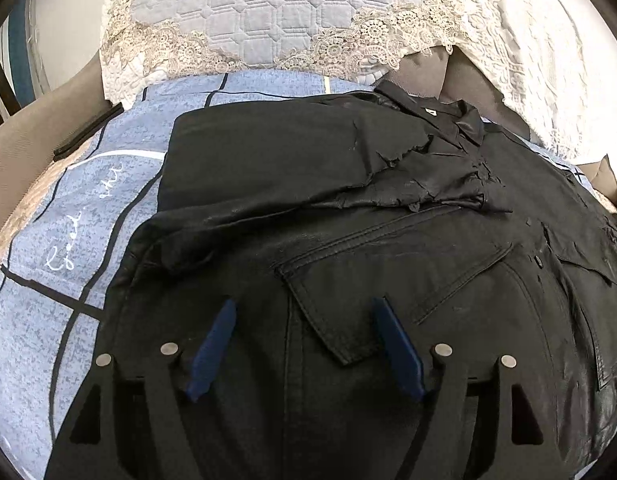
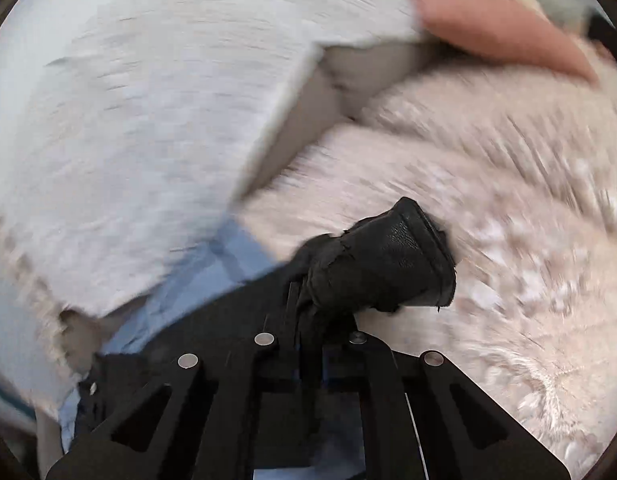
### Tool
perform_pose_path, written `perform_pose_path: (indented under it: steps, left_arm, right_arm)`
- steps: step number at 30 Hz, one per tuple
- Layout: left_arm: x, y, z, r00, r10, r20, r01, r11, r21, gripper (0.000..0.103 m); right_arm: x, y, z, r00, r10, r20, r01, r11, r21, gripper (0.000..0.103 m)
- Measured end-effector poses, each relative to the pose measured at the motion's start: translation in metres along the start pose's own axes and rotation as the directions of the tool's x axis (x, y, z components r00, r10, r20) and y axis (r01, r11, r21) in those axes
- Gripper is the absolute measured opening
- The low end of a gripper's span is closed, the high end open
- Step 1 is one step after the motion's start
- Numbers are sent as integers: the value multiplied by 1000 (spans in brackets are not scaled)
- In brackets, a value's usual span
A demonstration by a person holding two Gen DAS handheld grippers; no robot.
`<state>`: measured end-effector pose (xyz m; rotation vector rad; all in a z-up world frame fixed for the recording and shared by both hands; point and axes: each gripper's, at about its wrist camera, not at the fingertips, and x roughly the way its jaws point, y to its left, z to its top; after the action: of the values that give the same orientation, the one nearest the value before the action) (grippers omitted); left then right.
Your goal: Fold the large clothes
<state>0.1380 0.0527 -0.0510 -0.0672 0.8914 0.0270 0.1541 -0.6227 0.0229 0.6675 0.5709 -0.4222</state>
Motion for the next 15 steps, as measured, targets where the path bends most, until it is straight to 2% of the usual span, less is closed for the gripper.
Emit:
perform_pose_path:
  steps: [3, 6, 11, 13, 15]
  left_arm:
    - [-14, -2, 6, 998, -55, 2, 55, 998, -23, 74]
    - [-41, -7, 19, 991, -108, 74, 110, 994, -27, 74]
    - [-65, -14, 48, 979, -120, 166, 119, 993, 19, 74]
    - [-63, -12, 57, 977, -110, 181, 108, 994, 21, 74]
    - [-57, -7, 63, 975, -113, 192, 114, 993, 4, 74]
  right_arm:
    - [-31, 69, 0, 994, 109, 30, -104, 986, -130, 7]
    - [-48, 137, -17, 978, 209, 7, -201, 948, -245, 7]
    - [-32, 246, -82, 932, 328, -155, -363, 850, -383, 7]
    - [-9, 281, -120, 915, 329, -234, -401, 813, -422, 7]
    - [15, 303, -153, 894, 320, -312, -433, 797, -422, 7]
